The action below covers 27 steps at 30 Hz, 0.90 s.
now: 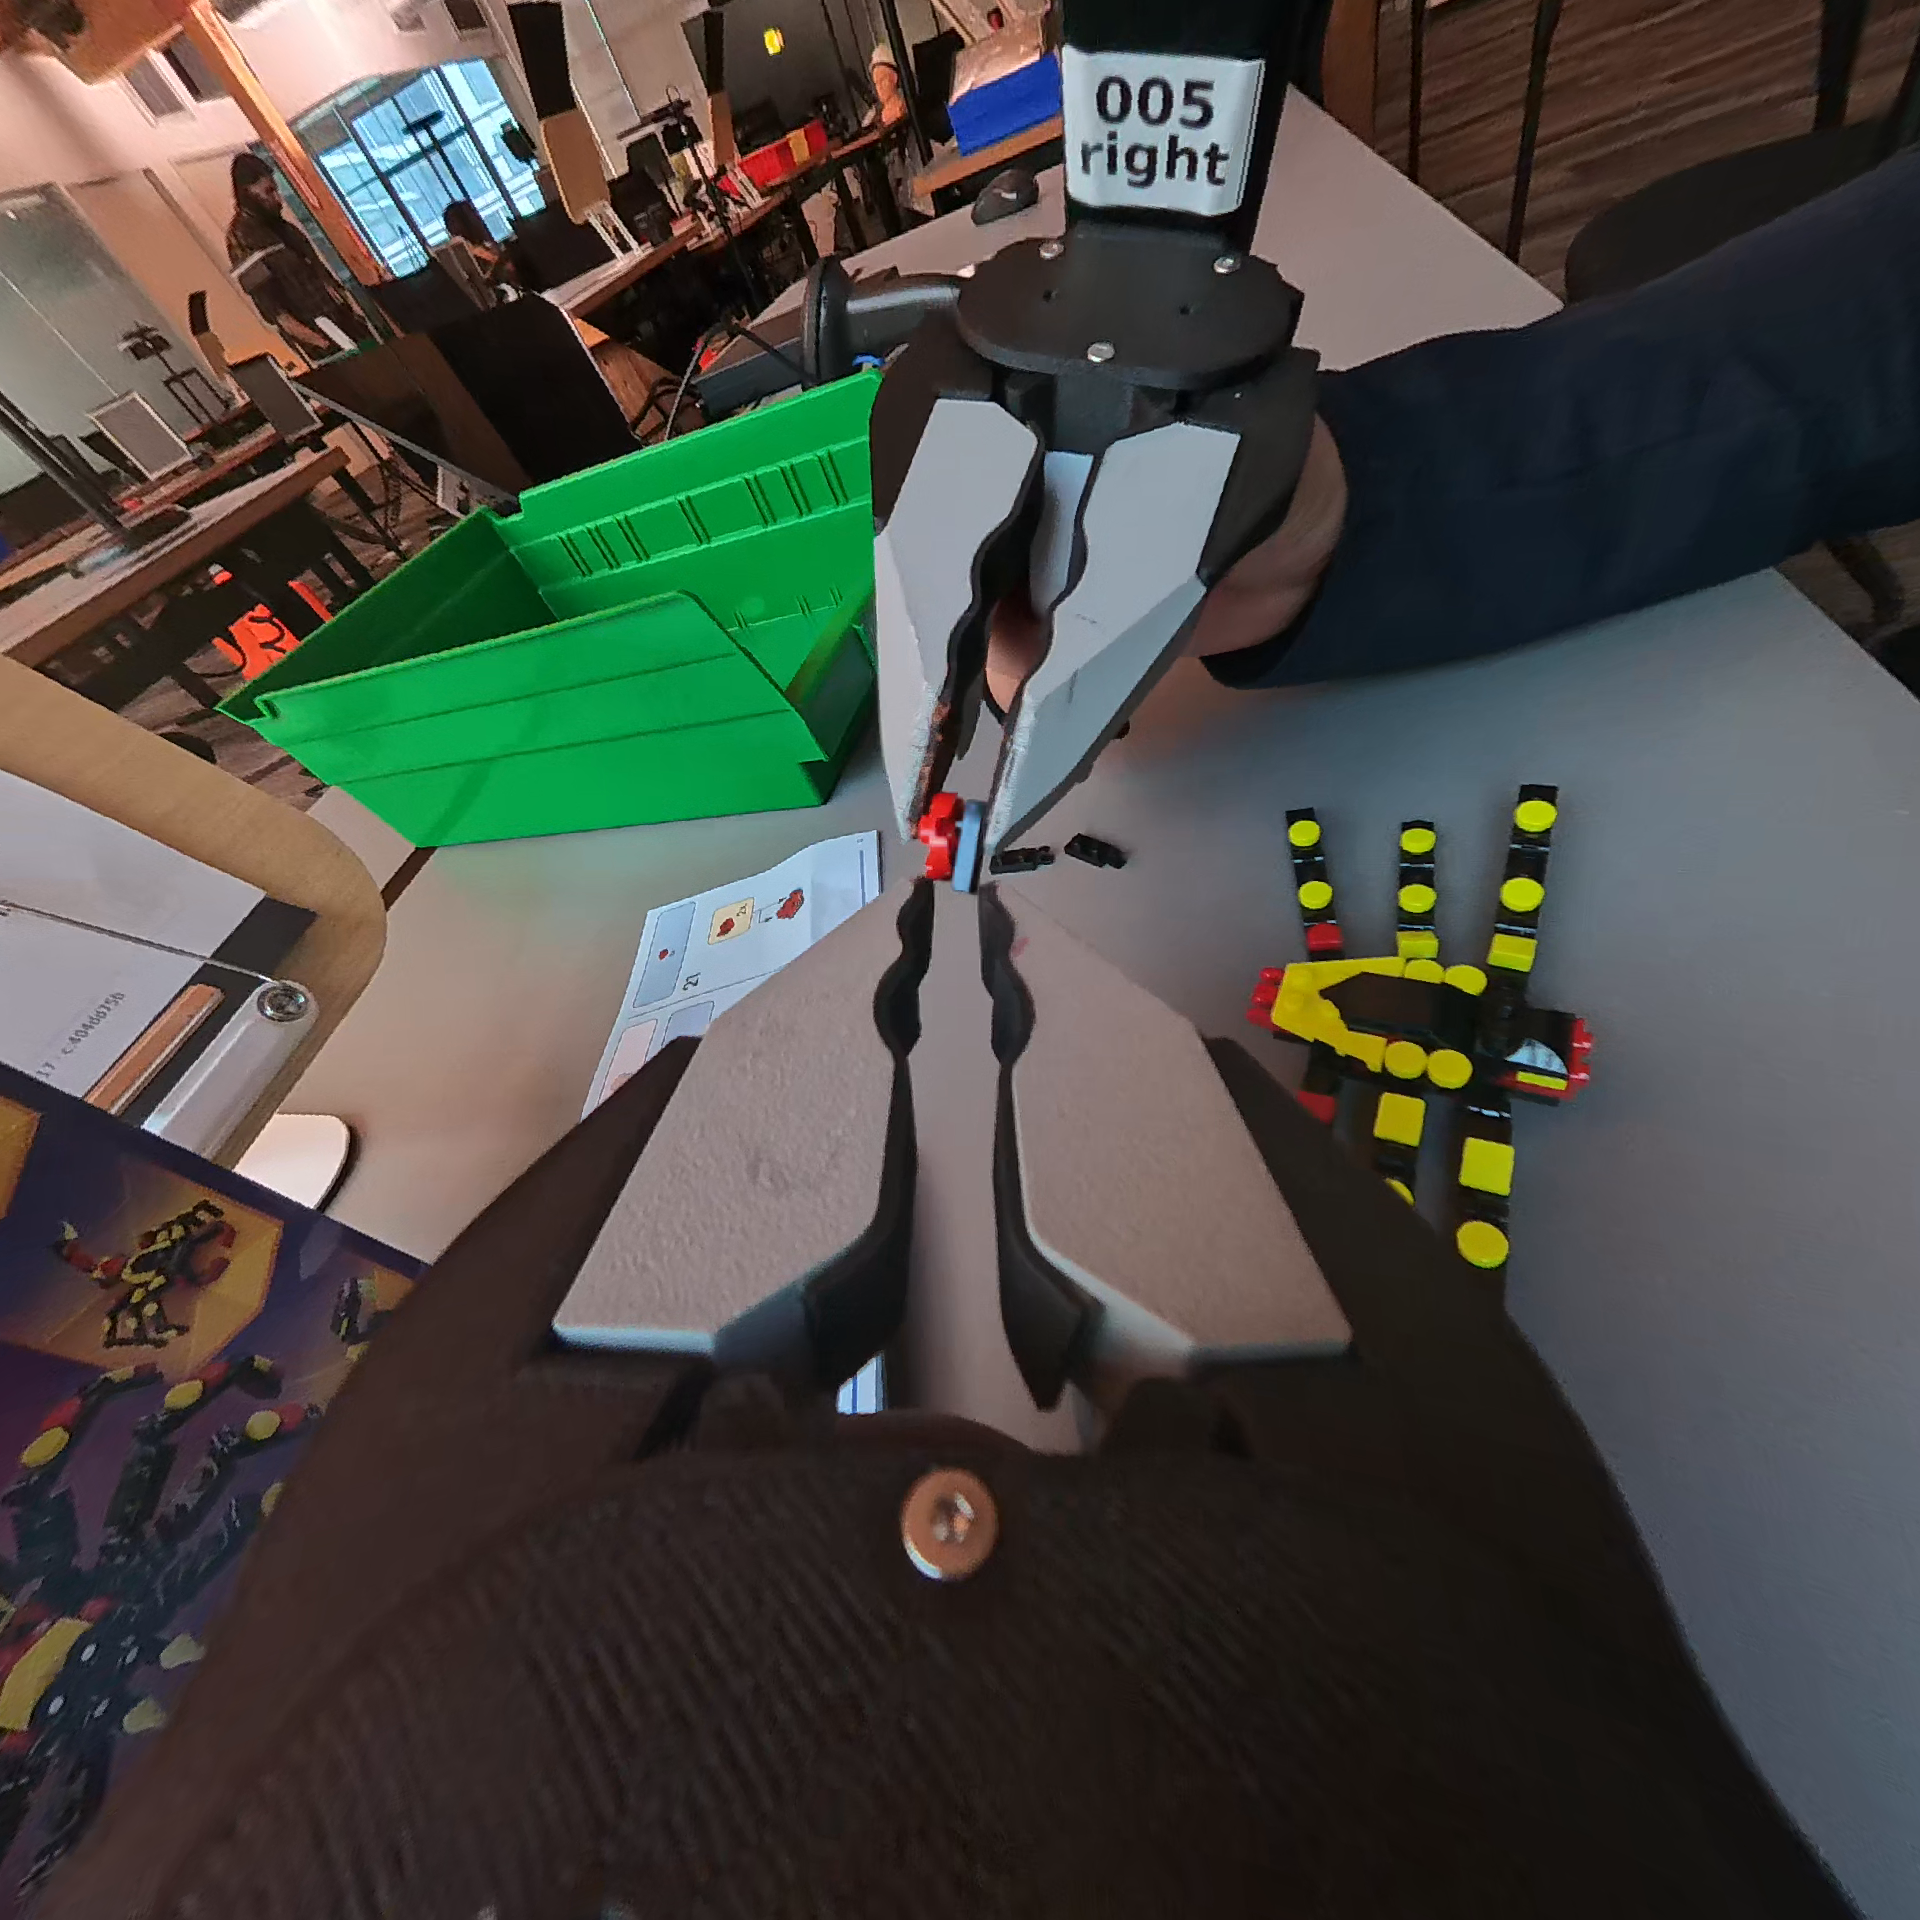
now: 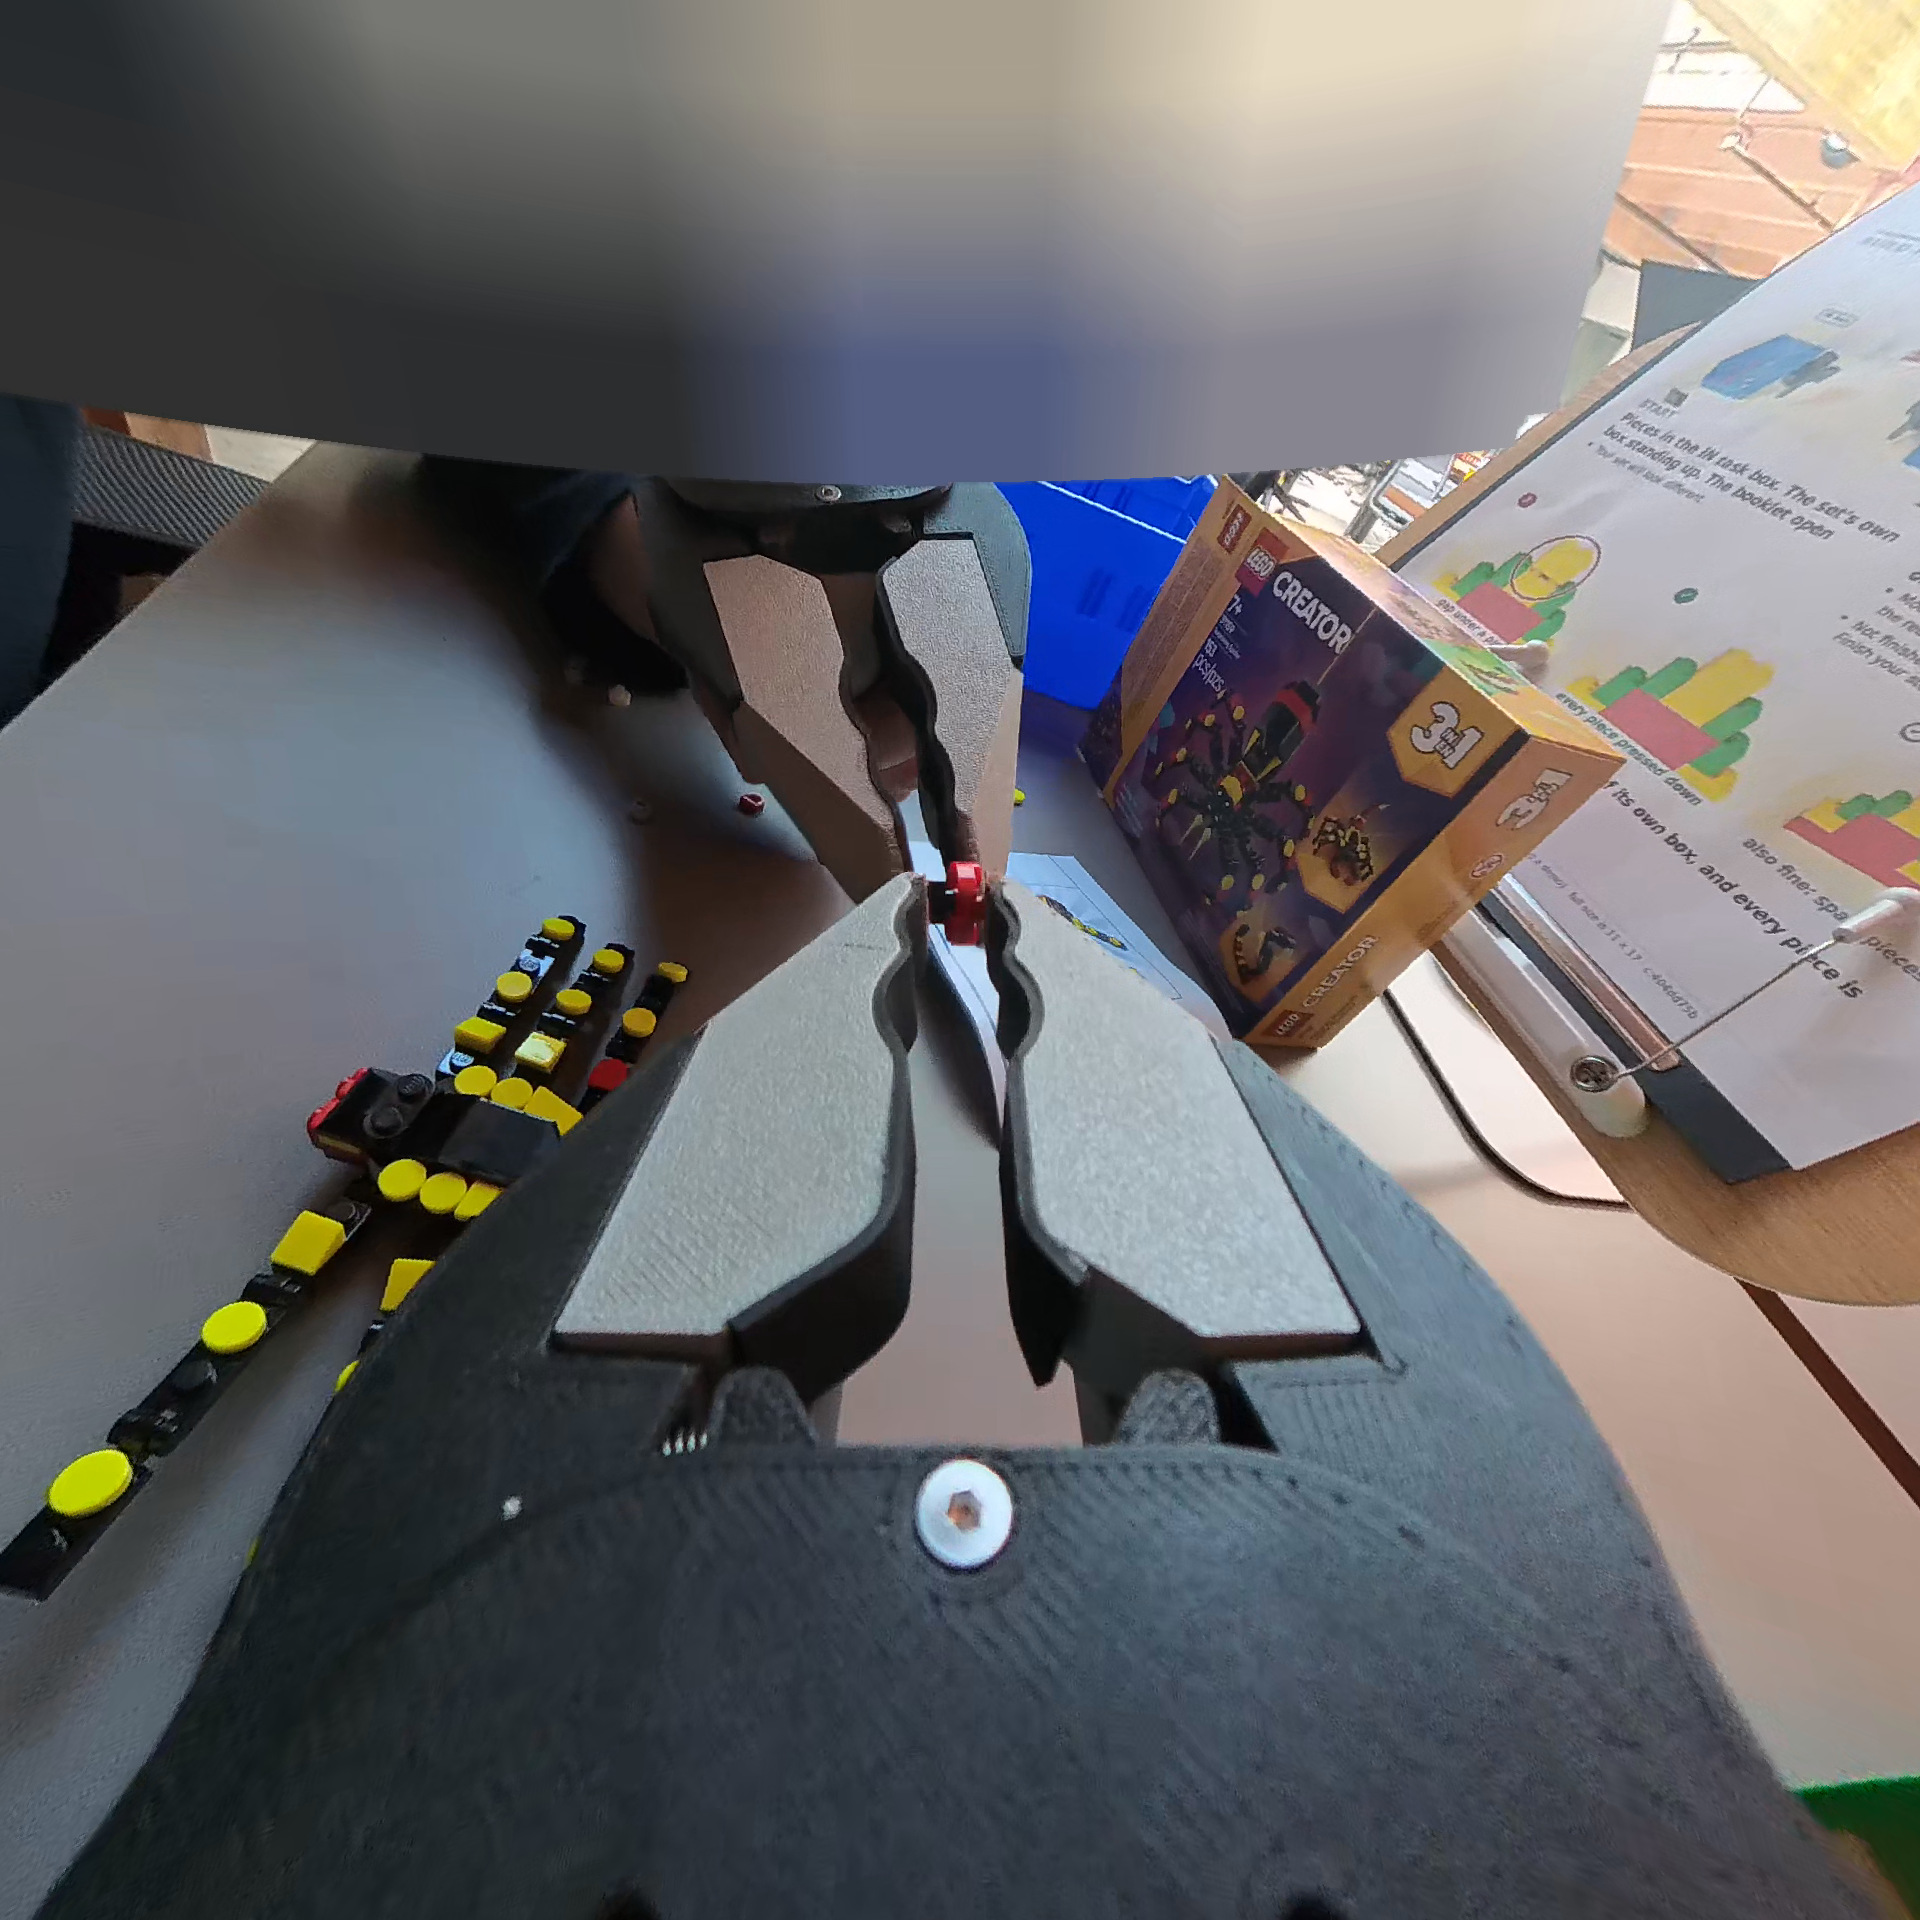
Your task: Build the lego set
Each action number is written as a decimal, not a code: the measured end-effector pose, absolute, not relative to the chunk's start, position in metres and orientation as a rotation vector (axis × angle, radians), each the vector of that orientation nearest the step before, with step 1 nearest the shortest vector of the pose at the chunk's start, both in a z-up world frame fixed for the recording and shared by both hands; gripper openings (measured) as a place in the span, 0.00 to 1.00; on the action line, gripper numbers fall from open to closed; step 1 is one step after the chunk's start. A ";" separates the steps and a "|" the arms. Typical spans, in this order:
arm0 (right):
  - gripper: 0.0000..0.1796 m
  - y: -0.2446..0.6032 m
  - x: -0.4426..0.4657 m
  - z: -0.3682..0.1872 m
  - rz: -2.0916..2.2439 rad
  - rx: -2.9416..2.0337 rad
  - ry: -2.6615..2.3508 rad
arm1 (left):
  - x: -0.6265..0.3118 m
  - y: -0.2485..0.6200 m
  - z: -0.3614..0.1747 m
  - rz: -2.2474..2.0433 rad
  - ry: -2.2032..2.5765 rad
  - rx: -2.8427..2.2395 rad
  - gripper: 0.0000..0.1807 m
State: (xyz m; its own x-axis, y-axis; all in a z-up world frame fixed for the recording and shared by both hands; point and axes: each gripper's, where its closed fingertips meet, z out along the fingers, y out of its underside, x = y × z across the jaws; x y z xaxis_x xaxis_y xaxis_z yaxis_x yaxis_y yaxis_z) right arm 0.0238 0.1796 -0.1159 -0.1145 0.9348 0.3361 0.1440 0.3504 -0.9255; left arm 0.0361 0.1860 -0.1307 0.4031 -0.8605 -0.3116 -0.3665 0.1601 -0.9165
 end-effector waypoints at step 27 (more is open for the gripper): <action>0.03 0.170 0.030 -0.106 1.015 -0.980 -1.551 | 0.042 0.174 -0.123 -0.509 1.220 -1.364 0.00</action>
